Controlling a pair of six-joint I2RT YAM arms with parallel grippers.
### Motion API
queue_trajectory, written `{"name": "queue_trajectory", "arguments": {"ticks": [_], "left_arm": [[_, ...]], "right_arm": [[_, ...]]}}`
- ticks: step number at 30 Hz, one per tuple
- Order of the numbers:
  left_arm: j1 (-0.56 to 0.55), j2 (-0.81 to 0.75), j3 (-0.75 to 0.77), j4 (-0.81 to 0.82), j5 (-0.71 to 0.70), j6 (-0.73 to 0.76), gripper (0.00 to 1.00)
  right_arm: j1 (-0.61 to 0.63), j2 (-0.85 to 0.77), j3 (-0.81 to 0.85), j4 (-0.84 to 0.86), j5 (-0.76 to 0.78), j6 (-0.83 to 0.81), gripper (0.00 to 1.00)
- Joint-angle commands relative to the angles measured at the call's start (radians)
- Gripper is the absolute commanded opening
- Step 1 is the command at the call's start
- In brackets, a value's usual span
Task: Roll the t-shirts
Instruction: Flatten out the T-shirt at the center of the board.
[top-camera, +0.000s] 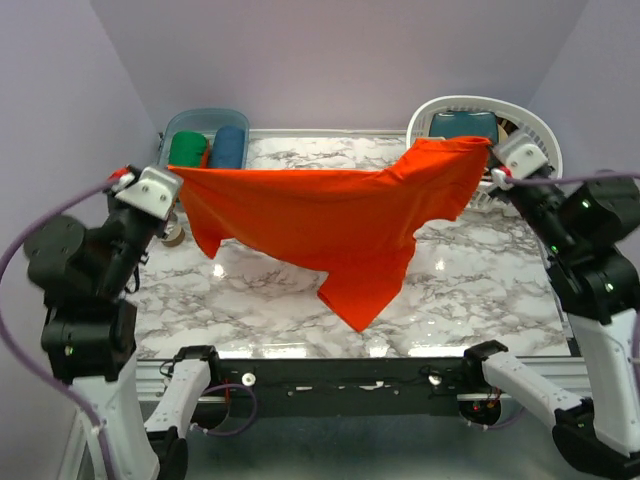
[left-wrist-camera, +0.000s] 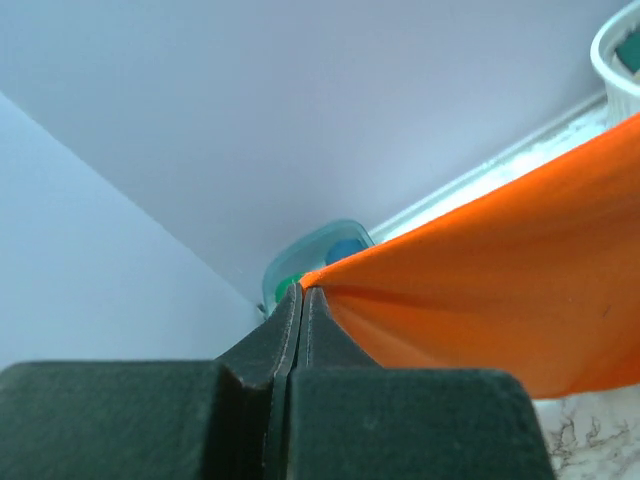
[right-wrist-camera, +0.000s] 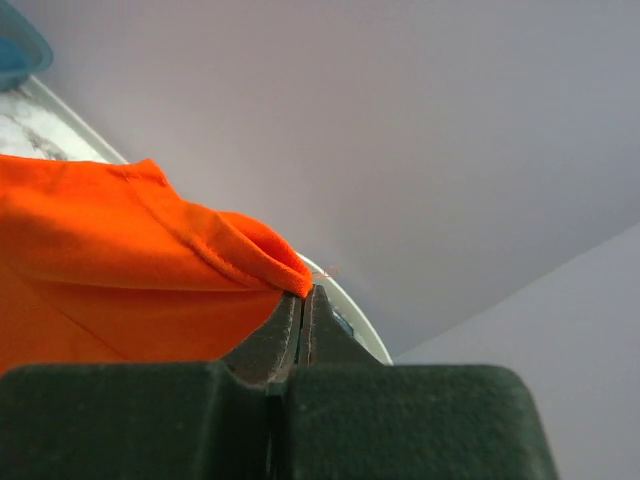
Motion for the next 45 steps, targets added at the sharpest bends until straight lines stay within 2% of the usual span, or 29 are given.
{"name": "queue_trajectory", "arguments": {"ticks": [1,3,7,12,15,18,21,24,25,27,29,32,35,37,39,40,43,45], "left_arm": [[0.004,-0.119,0.161,-0.186,0.001,-0.028,0.0],[0.004,-0.147,0.213,-0.232,-0.005,-0.037,0.0],[0.005,-0.177,0.414,-0.348,-0.011,-0.044,0.0],[0.016,-0.191,0.578,-0.373,-0.005,-0.035,0.0],[0.031,-0.2,0.601,-0.352,0.003,-0.034,0.0],[0.042,-0.2,0.557,-0.296,0.001,-0.062,0.0],[0.05,-0.187,0.467,-0.24,0.013,-0.07,0.0],[0.056,-0.174,0.31,-0.215,0.053,-0.044,0.0],[0.056,-0.174,0.198,-0.206,0.064,-0.038,0.0],[0.056,-0.174,0.082,-0.189,0.139,-0.009,0.0],[0.056,-0.17,-0.096,-0.177,0.197,0.018,0.0],[0.057,-0.159,-0.329,-0.134,0.251,0.035,0.0],[0.056,-0.132,-0.552,-0.062,0.265,0.071,0.0],[0.054,-0.08,-0.697,-0.007,0.248,0.09,0.0],[0.051,-0.021,-0.773,0.11,0.231,0.084,0.0],[0.05,0.056,-0.829,0.151,0.211,0.09,0.0],[0.047,0.234,-0.862,0.283,0.173,0.102,0.0],[0.047,0.318,-0.848,0.351,0.115,0.102,0.0]], "right_arm": [[0.004,-0.162,0.071,-0.151,0.004,0.064,0.01],[0.005,-0.201,0.122,-0.204,0.0,0.104,0.01],[-0.019,-0.239,0.323,-0.321,-0.048,0.139,0.01],[-0.097,-0.224,0.612,-0.412,-0.154,0.179,0.01],[-0.177,-0.23,0.655,-0.421,-0.256,0.205,0.01],[-0.247,-0.258,0.58,-0.353,-0.345,0.254,0.01],[-0.275,-0.264,0.445,-0.279,-0.37,0.268,0.01],[-0.275,-0.25,0.291,-0.202,-0.366,0.251,0.01],[-0.274,-0.248,0.248,-0.179,-0.369,0.247,0.01],[-0.274,-0.241,0.103,-0.118,-0.397,0.222,0.01],[-0.274,-0.229,-0.041,-0.079,-0.418,0.221,0.01],[-0.274,-0.169,-0.169,-0.026,-0.467,0.251,0.01],[-0.26,-0.077,-0.334,0.027,-0.517,0.279,0.01],[-0.204,0.019,-0.442,0.083,-0.481,0.253,0.01],[-0.135,0.105,-0.497,0.146,-0.433,0.187,0.01],[-0.116,0.202,-0.534,0.172,-0.421,0.17,0.01],[-0.056,0.343,-0.541,0.284,-0.367,0.116,0.01],[-0.029,0.492,-0.498,0.33,-0.315,0.098,0.01]]}}
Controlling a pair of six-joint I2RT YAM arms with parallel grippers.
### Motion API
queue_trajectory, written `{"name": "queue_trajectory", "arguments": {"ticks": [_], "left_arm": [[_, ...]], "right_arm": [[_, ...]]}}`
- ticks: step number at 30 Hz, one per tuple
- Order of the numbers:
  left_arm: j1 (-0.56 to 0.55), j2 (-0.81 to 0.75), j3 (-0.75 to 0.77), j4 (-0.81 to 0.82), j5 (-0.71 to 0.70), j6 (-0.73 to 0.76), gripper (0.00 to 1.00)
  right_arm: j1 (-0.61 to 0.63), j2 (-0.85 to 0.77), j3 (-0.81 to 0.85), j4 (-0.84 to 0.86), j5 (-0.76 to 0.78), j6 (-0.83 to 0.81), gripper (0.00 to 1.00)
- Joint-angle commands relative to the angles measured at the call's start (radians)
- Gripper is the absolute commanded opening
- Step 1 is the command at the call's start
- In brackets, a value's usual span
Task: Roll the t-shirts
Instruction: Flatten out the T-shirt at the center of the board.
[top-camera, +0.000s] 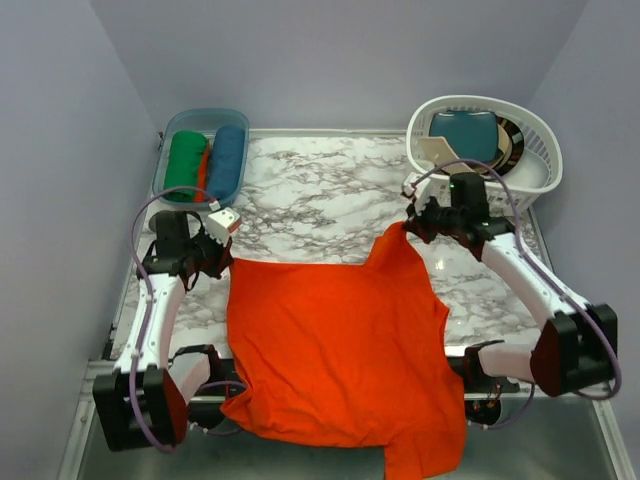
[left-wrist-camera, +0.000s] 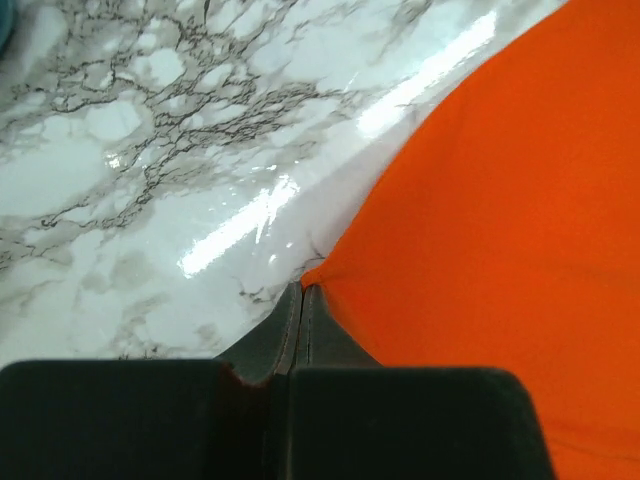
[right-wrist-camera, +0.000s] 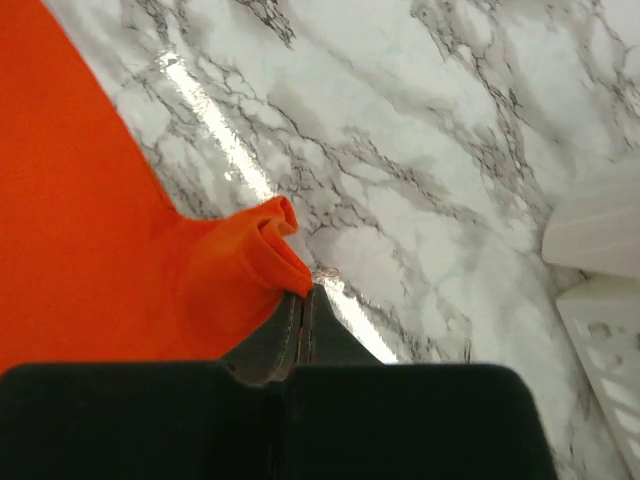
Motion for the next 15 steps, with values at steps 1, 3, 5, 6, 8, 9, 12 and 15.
{"name": "queue_trajectory", "arguments": {"ticks": [1,3,5,6,8,9,12,15], "left_arm": [[0.002,0.221,0.04,0.256,-0.094,0.025,0.0],[0.009,0.275,0.066,0.285,-0.14,0.022,0.0],[0.021,0.328,0.097,0.32,-0.173,0.019,0.0],[0.028,0.34,0.105,0.33,-0.174,0.022,0.0],[0.047,0.38,0.126,0.348,-0.179,0.027,0.0],[0.051,0.391,0.132,0.353,-0.182,0.027,0.0],[0.058,0.43,0.168,0.362,-0.203,0.023,0.0],[0.063,0.45,0.204,0.361,-0.226,0.01,0.0]], "right_arm": [[0.067,0.23,0.076,0.21,0.113,-0.082,0.01],[0.076,0.366,0.193,0.218,0.177,-0.069,0.01],[0.085,0.441,0.263,0.244,0.248,-0.058,0.01],[0.086,0.497,0.324,0.247,0.269,-0.067,0.01],[0.09,0.549,0.372,0.244,0.282,-0.081,0.01],[0.094,0.595,0.417,0.238,0.303,-0.096,0.01],[0.102,0.652,0.466,0.254,0.366,-0.109,0.01],[0.114,0.707,0.517,0.255,0.403,-0.113,0.0]]}}
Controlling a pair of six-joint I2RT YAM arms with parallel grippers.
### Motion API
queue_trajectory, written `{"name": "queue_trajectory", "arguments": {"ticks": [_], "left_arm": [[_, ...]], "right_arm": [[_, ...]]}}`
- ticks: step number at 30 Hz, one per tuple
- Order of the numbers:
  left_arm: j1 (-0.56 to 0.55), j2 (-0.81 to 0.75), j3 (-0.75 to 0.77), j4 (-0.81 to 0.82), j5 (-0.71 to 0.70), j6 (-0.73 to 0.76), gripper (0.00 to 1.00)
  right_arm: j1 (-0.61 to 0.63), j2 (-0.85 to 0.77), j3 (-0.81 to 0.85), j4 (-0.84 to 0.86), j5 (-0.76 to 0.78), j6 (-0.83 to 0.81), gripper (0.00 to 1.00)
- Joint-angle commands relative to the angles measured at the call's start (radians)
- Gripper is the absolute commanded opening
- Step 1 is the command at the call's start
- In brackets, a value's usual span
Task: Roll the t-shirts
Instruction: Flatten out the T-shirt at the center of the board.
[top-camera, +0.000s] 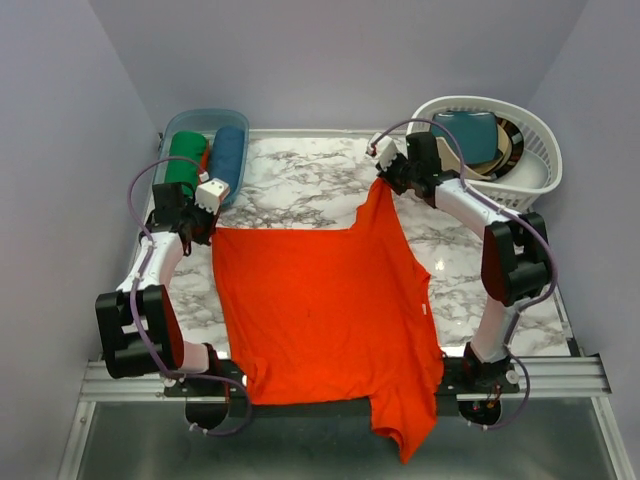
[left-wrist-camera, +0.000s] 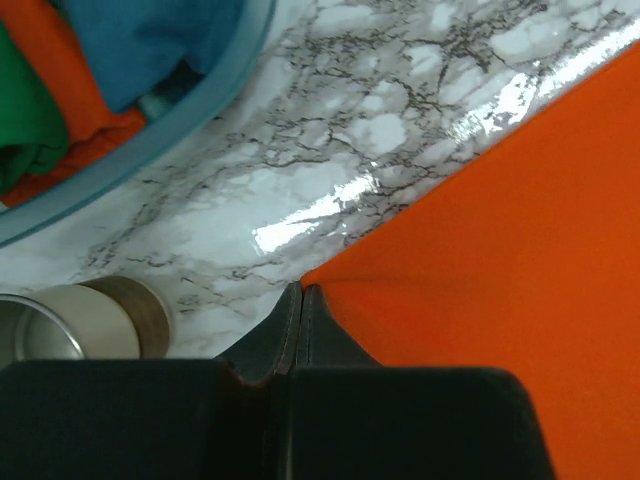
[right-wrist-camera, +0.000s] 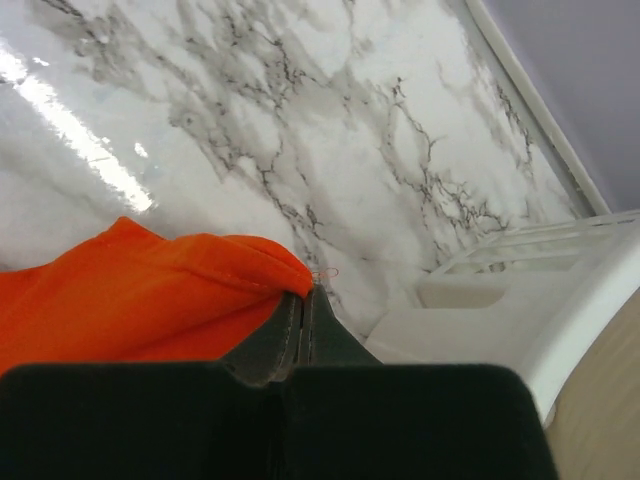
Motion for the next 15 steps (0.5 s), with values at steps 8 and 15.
{"name": "queue_trajectory", "arguments": {"ticks": [8,15], "left_arm": [[0.009,0.053,0.121,-0.014,-0.056,0.005,0.0],[0.009,0.054,0.153,-0.026,-0.111,0.052,0.0]], "right_arm": [[0.055,0.192,0.184,0.025,0.108,0.001,0.01],[0.084,0.326,0.337,0.009,0.237,0.008,0.01]]}}
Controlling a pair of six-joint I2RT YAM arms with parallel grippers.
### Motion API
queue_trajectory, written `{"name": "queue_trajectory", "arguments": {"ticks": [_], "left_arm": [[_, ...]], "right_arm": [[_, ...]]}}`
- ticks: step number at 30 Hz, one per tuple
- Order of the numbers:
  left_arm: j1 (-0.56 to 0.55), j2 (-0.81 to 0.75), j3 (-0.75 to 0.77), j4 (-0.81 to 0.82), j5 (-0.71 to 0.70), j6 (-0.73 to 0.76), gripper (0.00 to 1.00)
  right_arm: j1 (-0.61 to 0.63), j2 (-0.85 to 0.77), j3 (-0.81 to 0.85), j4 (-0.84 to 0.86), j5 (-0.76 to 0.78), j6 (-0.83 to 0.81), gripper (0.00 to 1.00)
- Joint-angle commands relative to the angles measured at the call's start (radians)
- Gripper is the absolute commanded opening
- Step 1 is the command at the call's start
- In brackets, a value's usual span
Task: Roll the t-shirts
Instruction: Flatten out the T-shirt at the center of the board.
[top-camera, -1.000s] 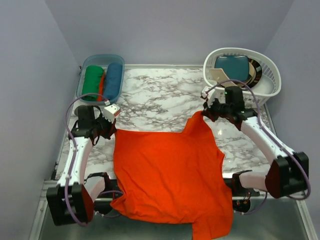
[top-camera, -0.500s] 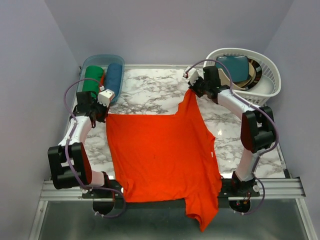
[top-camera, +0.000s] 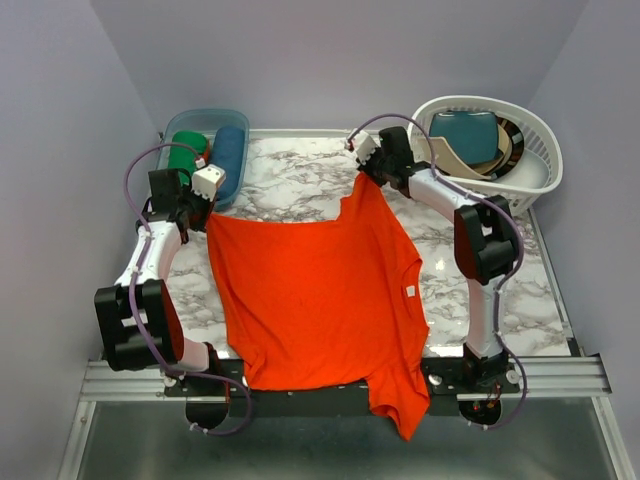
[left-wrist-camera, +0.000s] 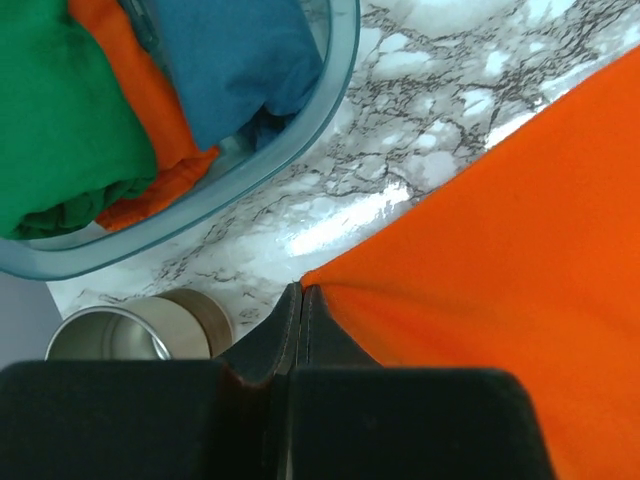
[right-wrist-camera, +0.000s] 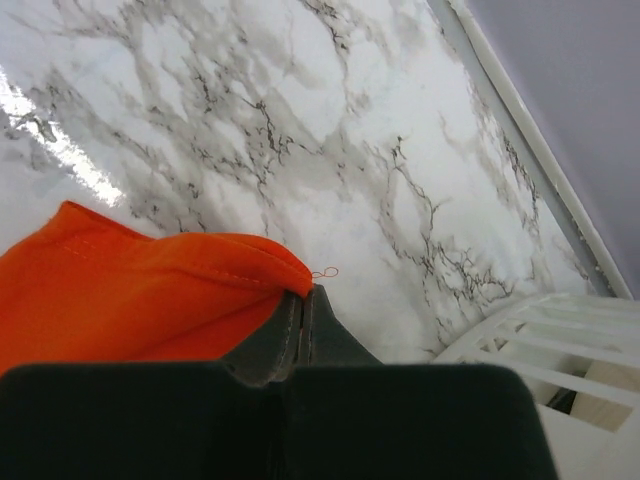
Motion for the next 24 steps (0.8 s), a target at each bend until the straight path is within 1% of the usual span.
{"name": "queue_trajectory", "arguments": {"ticks": [1,7,11,15,19,24], "left_arm": [[0.005,0.019,0.044,-0.02,-0.056,0.055,0.0],[0.016,0.078,0.096,0.007,-0.107,0.093,0.0],[0.033,0.112,0.159,-0.035,-0.074,0.111,0.0],[0.034,0.129,0.168,-0.028,-0.064,0.151,0.0],[0.033,0.178,0.196,-0.043,-0.005,0.174,0.0],[0.033,0.22,0.24,-0.036,-0.019,0.163,0.0]], "right_arm": [[0.015,0.1,0.104,-0.005,0.113,-0.005,0.01],[0.017,0.141,0.151,-0.014,0.186,-0.05,0.01],[0.017,0.135,0.142,-0.019,0.191,-0.061,0.01],[0.017,0.126,0.136,-0.027,0.191,-0.062,0.01],[0.014,0.12,0.125,-0.02,0.218,-0.088,0.01],[-0.002,0.115,0.122,-0.019,0.255,-0.087,0.01]]}}
